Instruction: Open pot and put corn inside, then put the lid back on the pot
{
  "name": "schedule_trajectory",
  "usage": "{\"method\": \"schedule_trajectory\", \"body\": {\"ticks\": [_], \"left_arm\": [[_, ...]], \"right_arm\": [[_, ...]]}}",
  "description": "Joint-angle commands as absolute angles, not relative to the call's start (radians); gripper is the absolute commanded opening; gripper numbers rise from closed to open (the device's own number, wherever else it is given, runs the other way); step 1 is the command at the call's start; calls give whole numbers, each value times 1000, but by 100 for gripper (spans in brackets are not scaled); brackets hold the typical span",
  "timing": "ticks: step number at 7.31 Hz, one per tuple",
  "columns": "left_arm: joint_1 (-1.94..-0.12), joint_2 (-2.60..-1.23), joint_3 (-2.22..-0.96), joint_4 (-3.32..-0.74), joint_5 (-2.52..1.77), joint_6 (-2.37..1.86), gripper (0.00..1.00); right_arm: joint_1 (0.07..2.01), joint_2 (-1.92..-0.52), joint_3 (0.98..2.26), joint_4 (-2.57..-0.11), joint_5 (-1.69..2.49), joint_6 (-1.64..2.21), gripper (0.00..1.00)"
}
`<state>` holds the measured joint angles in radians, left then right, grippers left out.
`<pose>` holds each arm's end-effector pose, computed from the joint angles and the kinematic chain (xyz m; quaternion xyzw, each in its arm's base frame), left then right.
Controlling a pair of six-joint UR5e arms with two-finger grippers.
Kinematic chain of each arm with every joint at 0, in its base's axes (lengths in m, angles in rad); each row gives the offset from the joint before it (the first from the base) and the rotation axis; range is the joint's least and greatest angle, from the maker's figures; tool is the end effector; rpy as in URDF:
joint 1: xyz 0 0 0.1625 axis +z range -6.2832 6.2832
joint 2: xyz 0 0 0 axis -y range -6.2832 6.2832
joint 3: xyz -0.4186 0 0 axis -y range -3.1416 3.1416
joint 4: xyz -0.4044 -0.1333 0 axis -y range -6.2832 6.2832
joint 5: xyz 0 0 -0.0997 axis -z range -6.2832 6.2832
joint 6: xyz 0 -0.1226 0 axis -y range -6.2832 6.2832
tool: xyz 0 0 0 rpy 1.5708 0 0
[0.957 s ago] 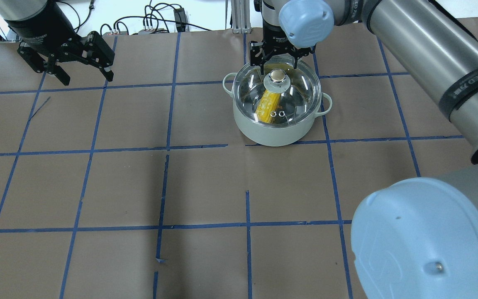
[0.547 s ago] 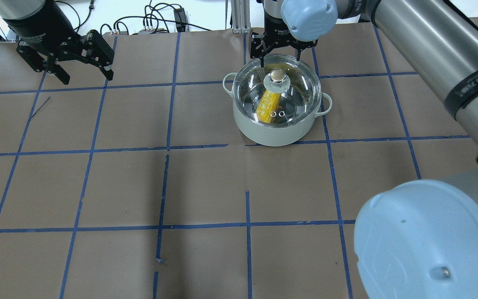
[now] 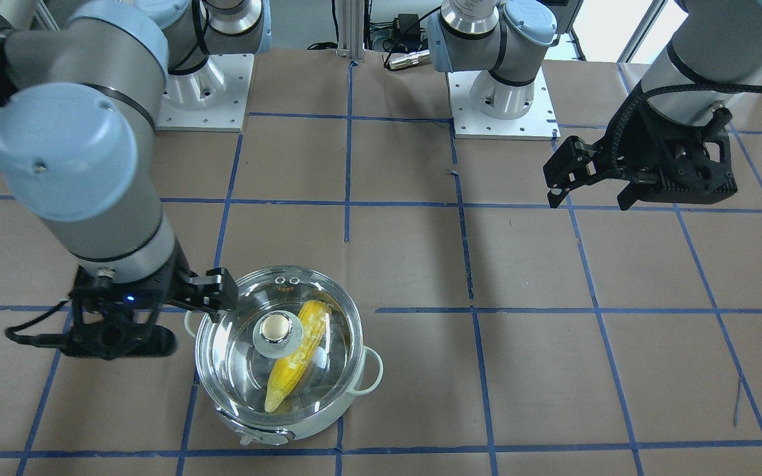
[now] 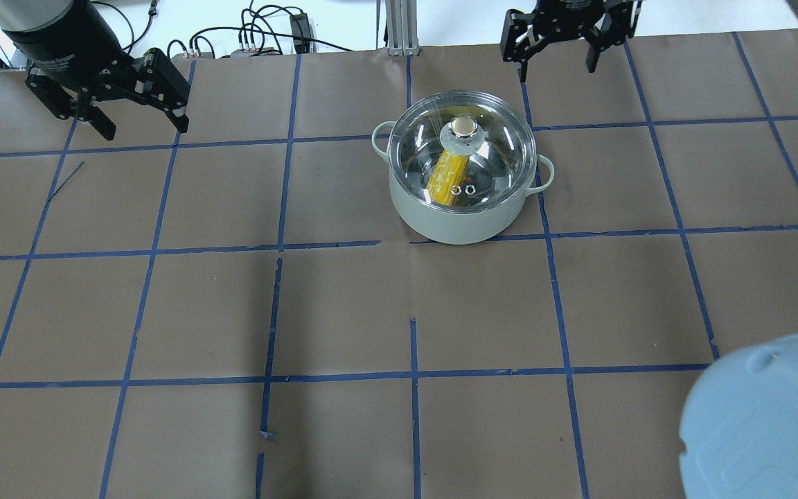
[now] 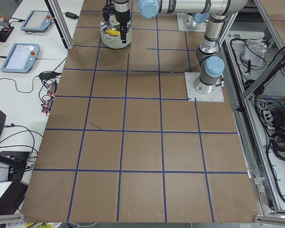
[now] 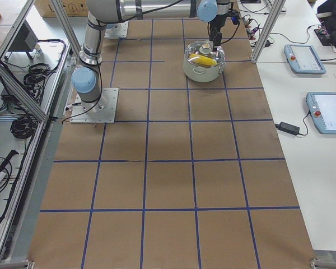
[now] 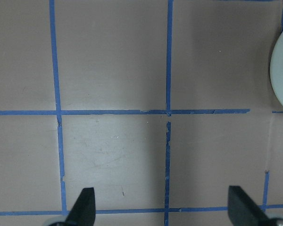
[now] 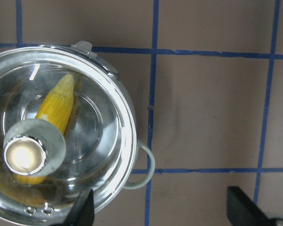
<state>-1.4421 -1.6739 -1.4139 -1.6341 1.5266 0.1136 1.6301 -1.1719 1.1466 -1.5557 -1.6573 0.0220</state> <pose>-0.0676 -0.5587 0.4772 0.0077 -0.9997 -0.0020 0.0225 0.1621 -0.6593 0.4373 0.0184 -0.9989 0.0069 0.0430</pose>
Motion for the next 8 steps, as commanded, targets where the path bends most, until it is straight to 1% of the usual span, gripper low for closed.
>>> {"method": "schedule_trajectory", "body": {"ticks": [1,2,3,4,5,8], "left_arm": [[-1442,-1670,-1413,-1634,1526,114,100],[-1442,-1669,-1408,-1634,1526,114,100],[-1442,-1670,-1407,-1634,1526,114,100],[-1442,-1672,-1407,-1632,1526,114,100],[-1442,-1669,-1405,-1632,1528,114,100],[-1442,-1667,-1393,-1632,1531,114,100]], "right_arm": [[1595,-1245,1167,-1517,-1661,-1,100],[1588,-1259,1187,-1517,-1661,-2,100],[1586,-1293,1236,-1513,-1661,-3,100],[1586,-1358,1311,-1514,-1657,-9,99],[1576,-1383,1381,-1550,-1654,-11,100],[1569,-1387,1384,-1574,-1652,-11,100]]}}
